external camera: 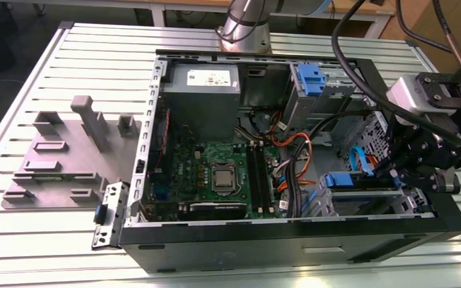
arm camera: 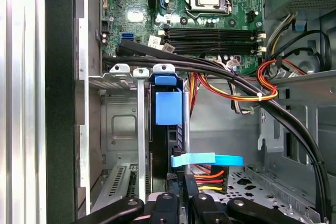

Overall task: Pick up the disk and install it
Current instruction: 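Insert the second disk wire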

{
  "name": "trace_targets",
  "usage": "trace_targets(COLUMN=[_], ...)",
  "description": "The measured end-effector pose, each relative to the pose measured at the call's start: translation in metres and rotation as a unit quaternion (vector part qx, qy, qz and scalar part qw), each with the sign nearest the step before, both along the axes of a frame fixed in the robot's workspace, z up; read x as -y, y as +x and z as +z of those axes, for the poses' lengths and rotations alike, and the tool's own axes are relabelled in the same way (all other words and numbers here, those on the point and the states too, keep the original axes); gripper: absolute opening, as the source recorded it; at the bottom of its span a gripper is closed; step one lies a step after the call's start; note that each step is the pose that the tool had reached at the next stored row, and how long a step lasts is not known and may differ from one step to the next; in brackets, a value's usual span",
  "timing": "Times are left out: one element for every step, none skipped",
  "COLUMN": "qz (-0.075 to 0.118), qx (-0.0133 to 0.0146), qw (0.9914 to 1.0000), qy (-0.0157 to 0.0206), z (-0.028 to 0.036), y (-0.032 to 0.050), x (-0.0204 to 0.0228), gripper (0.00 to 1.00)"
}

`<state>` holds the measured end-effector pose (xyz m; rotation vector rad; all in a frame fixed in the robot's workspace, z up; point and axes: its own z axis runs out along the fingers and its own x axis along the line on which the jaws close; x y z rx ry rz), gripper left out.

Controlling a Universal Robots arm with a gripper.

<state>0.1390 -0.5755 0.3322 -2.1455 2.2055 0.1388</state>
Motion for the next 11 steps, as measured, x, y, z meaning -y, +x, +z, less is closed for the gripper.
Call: trace_targets(qz=[0.0, 0.0, -0.001, -0.002, -0.002, -0.002, -0.003, -0.004, -0.004, -0.005, -0.007], qx=[0.0001, 0.0001, 0.0001, 0.0001, 0.0001, 0.0, 0.0001, 0.0001, 0.0001, 0.0001, 0.0001], qw=[1.0, 1.0, 1.0, 1.0, 1.0, 1.0, 1.0, 0.99999, 0.99999, 0.99999, 0.99997], qy=[0.0, 0.0, 0.0, 0.0001, 0.0003, 0.0005, 0.0005, 0.0003, 0.0002, 0.0003, 0.0003], z=[0.0, -0.0001, -0.0001, -0.0001, 0.0002, 0.0006, 0.0011, 0.0019, 0.0024, 0.0024, 0.0025], y=[0.0, 0.0, 0.0, 0.0, 0.0, 0.0, 0.0, 0.0, 0.0, 0.0, 0.0], x=[0.0, 0.0, 0.0001, 0.0, 0.0001, 0.0001, 0.0001, 0.0, 0.0, 0.0, 0.0], gripper=[0.16, 0.16, 0.16, 0.16, 0.16, 0.16, 0.16, 0.16, 0.16, 0.16, 0.16])
